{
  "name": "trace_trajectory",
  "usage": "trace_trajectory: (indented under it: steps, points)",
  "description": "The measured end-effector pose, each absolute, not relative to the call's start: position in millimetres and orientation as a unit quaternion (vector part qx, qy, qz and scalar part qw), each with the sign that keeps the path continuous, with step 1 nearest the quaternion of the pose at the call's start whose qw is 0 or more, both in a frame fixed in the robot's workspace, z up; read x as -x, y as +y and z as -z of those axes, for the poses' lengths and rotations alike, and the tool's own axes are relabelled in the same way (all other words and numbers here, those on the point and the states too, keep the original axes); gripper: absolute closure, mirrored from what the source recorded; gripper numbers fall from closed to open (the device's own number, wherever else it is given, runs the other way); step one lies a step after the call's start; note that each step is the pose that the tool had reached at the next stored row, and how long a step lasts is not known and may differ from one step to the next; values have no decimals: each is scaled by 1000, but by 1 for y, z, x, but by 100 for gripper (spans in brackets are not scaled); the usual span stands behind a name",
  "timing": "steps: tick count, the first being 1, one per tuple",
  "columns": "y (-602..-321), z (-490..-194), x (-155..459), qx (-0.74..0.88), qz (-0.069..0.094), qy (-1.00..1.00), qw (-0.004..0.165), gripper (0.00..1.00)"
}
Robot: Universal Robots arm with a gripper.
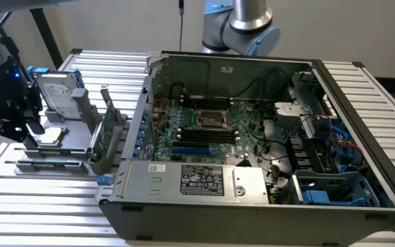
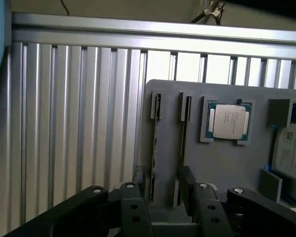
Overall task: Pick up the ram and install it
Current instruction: 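Pick up the ram and move it above insertion slot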
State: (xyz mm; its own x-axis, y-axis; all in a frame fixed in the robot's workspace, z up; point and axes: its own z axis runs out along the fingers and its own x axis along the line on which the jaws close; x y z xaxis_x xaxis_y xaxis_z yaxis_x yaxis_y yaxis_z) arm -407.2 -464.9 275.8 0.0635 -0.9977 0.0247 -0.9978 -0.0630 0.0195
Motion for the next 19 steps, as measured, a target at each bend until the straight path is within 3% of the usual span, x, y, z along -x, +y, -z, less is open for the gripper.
trace_trajectory:
  steps: [19]
  points:
    - [-465,-270,407,-730,-2,-684,15,58]
